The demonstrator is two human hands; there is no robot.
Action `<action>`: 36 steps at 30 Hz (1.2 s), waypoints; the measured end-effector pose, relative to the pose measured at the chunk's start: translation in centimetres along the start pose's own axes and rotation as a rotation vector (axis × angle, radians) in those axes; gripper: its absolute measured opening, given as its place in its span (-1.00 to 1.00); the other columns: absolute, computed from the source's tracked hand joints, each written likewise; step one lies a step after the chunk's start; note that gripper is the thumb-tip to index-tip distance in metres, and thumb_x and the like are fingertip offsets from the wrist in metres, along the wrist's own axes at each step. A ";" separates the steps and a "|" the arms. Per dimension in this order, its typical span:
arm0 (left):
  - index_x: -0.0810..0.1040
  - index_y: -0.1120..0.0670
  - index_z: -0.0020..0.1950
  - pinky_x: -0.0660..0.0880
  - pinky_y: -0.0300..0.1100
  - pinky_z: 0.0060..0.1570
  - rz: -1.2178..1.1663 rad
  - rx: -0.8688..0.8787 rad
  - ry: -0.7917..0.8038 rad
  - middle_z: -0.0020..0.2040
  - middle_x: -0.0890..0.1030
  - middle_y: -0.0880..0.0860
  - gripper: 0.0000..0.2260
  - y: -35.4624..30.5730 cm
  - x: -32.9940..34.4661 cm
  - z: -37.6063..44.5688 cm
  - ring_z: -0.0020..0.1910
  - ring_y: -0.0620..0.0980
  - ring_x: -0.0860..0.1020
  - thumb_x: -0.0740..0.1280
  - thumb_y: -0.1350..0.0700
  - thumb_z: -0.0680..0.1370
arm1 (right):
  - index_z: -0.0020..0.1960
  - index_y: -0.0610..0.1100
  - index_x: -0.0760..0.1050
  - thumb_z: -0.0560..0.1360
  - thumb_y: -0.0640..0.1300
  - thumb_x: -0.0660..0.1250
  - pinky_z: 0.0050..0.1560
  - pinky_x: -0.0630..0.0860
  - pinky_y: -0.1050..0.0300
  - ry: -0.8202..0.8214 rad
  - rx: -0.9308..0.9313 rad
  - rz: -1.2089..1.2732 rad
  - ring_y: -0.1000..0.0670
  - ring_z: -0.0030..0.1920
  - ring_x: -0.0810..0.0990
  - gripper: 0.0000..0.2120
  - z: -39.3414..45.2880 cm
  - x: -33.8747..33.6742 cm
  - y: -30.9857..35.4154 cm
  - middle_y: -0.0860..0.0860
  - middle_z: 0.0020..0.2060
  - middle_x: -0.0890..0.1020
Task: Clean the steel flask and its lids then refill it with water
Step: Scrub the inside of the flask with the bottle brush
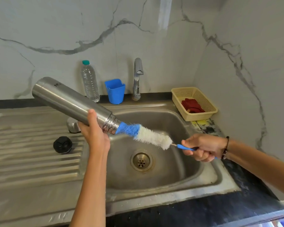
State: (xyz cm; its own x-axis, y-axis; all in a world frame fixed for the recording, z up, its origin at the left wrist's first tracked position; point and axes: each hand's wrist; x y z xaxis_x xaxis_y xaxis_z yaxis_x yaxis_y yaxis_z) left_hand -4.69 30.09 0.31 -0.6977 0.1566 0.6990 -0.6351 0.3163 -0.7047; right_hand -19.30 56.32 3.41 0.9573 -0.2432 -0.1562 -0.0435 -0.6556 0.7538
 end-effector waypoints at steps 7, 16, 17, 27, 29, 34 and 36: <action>0.27 0.03 0.33 0.53 -0.31 0.01 0.069 0.094 -0.125 0.09 0.55 -0.09 -0.60 1.0 -0.1 0.8 -0.03 -0.24 0.59 0.34 0.13 0.56 | -0.27 -0.10 0.42 0.62 0.11 -0.13 -0.63 0.18 0.22 -1.010 -0.630 -1.232 -0.06 -0.66 0.35 -0.49 1.1 2.3 -2.3 0.02 -0.59 0.40; 0.22 0.16 0.39 0.52 0.05 0.20 0.009 0.014 -0.314 0.30 0.45 0.12 -0.33 -0.7 0.9 2.4 0.20 0.04 0.54 0.43 -0.08 0.43 | -0.17 -0.06 0.29 0.63 0.03 -0.04 -0.65 0.15 0.24 -1.183 -0.641 -1.266 -0.03 -0.66 0.33 -0.71 -1.9 2.9 -6.8 0.04 -0.56 0.39; 0.23 0.16 0.39 0.54 0.06 0.17 0.020 0.024 -0.307 0.28 0.46 0.12 -0.32 -0.8 1.1 2.5 0.18 0.04 0.55 0.44 -0.09 0.42 | -0.18 -0.07 0.29 0.61 0.03 -0.01 -0.65 0.15 0.25 -1.166 -0.556 -1.239 -0.03 -0.67 0.30 -0.73 -2.1 3.1 -6.9 0.05 -0.58 0.37; 0.29 0.06 0.45 0.58 -0.09 -0.10 0.137 -0.078 0.003 0.22 0.56 0.15 -0.53 1.1 0.3 0.5 -0.06 -0.08 0.60 0.33 0.10 0.56 | 0.07 -0.13 0.39 0.63 -0.01 0.00 -0.32 0.44 0.06 -1.122 -0.169 -0.976 -0.14 -0.22 0.58 -0.74 -0.4 4.6 4.7 -0.01 -0.26 0.54; 0.39 0.02 0.33 0.54 -0.09 -0.27 0.166 -0.140 0.069 0.01 0.60 0.13 -0.66 1.0 -0.5 0.5 -0.19 -0.01 0.60 0.32 0.07 0.56 | 0.19 -0.10 0.36 0.62 -0.10 0.04 -0.33 0.34 0.11 -1.139 -0.249 -1.078 -0.15 -0.14 0.59 -0.79 0.2 5.2 8.4 -0.02 -0.16 0.57; 0.51 0.03 0.20 0.40 0.35 0.16 0.145 -0.282 0.103 -0.02 0.62 0.13 -0.55 0.3 -1.1 0.4 0.21 0.41 0.49 0.44 -0.04 0.34 | 0.37 -0.06 0.30 0.52 -0.29 0.11 -0.23 0.31 0.11 -1.103 -0.335 -1.318 -0.17 0.04 0.59 -0.57 2.7 6.7 18.2 -0.12 0.11 0.57; 0.50 0.05 0.21 0.38 0.37 0.22 0.132 -0.306 0.102 0.04 0.62 0.17 -0.50 0.0 -1.1 0.0 0.20 0.40 0.50 0.44 -0.05 0.31 | 0.22 -0.13 0.47 0.53 -0.33 0.12 -0.17 0.34 0.11 -1.098 -0.328 -1.414 -0.16 0.14 0.53 -0.68 4.4 7.4 21.6 -0.13 0.16 0.53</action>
State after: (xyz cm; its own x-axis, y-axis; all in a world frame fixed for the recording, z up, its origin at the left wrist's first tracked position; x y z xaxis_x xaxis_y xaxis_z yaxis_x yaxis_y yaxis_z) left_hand -3.95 29.91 -0.42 -0.7207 0.3027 0.6237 -0.4019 0.5507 -0.7316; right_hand -14.45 37.24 15.69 -0.3871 -0.0878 -0.9179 0.7245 -0.6447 -0.2439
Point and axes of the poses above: each hand's wrist, its own z-axis towards the middle knuckle, its own x-axis out of the palm, y = z × x
